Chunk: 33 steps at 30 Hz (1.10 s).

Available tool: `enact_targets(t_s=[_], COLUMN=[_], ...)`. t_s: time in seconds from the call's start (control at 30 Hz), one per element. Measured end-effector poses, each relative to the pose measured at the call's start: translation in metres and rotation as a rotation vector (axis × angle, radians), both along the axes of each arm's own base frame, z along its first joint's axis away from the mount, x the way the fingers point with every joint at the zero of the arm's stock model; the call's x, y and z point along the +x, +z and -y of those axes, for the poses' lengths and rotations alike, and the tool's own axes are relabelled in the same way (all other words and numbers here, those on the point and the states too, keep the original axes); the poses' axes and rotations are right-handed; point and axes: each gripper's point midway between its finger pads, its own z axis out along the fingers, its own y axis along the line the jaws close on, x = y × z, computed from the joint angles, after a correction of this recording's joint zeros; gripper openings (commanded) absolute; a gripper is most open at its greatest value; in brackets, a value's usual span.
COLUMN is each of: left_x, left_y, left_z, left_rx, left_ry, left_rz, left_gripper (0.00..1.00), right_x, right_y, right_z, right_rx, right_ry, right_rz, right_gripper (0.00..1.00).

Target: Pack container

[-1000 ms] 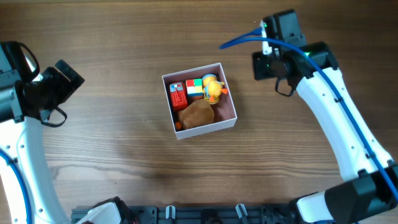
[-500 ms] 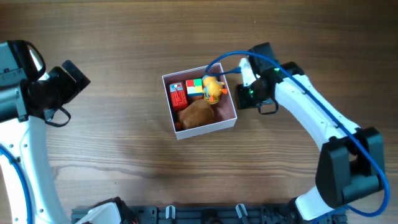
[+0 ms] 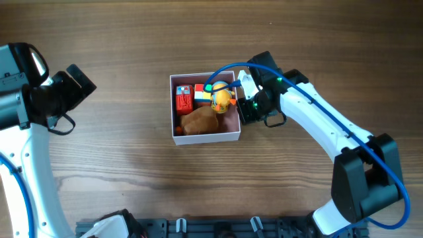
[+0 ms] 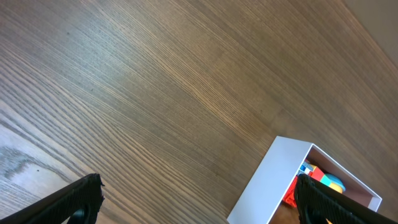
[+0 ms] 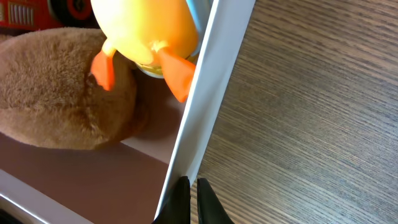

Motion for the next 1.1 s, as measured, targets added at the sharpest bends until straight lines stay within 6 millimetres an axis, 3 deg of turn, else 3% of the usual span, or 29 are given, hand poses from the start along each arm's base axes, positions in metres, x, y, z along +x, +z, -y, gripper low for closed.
enact_targets(t_s=[0.1, 0.17, 0.2, 0.23, 0.27, 0.43, 0.5, 0.57, 0.8, 0.9, 1.0, 1.07, 1.1], left_x=[0.001, 0.006, 0.012, 0.017, 0.023, 0.055, 0.06, 0.068, 0.071, 0.066, 0.042, 0.035, 0.024], left_y=[0.0, 0.002, 0.004, 0.006, 0.009, 0.02, 0.014, 0.011, 0.008, 0.001, -0.026, -0.031, -0.039], left_z=[0.002, 0.01, 0.018, 0.027, 0.04, 0.091, 0.099, 0.101, 0.102, 0.103, 0.104, 0.105, 0.105], left_rx=[0.011, 0.027, 0.043, 0.056, 0.072, 0.154, 0.166, 0.174, 0.215, 0.223, 0.222, 0.227, 0.22], left_ry=[-0.024, -0.079, -0.124, -0.168, -0.226, -0.472, -0.518, -0.536, -0.607, -0.619, -0.628, -0.621, -0.61], left_rz=[-0.001, 0.009, 0.027, 0.044, 0.064, 0.171, 0.161, 0.164, 0.162, 0.172, 0.186, 0.234, 0.251], left_gripper=[1.0, 1.0, 1.0, 1.0, 1.0, 1.0, 1.0, 1.0, 1.0, 1.0, 1.0, 1.0, 1.0], right_x=[0.009, 0.022, 0.03, 0.042, 0.055, 0.12, 0.13, 0.133, 0.118, 0.109, 0.076, 0.059, 0.047], right_y=[0.0, 0.001, 0.003, 0.01, 0.018, 0.083, 0.104, 0.112, 0.103, 0.132, 0.182, 0.197, 0.196], right_z=[0.002, 0.01, 0.017, 0.026, 0.033, 0.071, 0.085, 0.095, 0.117, 0.126, 0.13, 0.128, 0.127], right_rx=[-0.01, -0.04, -0.057, -0.067, -0.065, -0.02, -0.023, -0.042, -0.105, -0.109, -0.075, -0.042, -0.034], right_ry=[-0.02, -0.058, -0.085, -0.119, -0.149, -0.298, -0.338, -0.362, -0.438, -0.499, -0.536, -0.544, -0.547], right_rz=[0.034, 0.078, 0.1, 0.131, 0.163, 0.423, 0.497, 0.525, 0.452, 0.538, 0.702, 0.779, 0.795], right_gripper=[0.06, 0.15, 0.35, 0.83, 0.99, 1.0, 1.0, 1.0, 1.0, 1.0, 1.0, 1.0, 1.0])
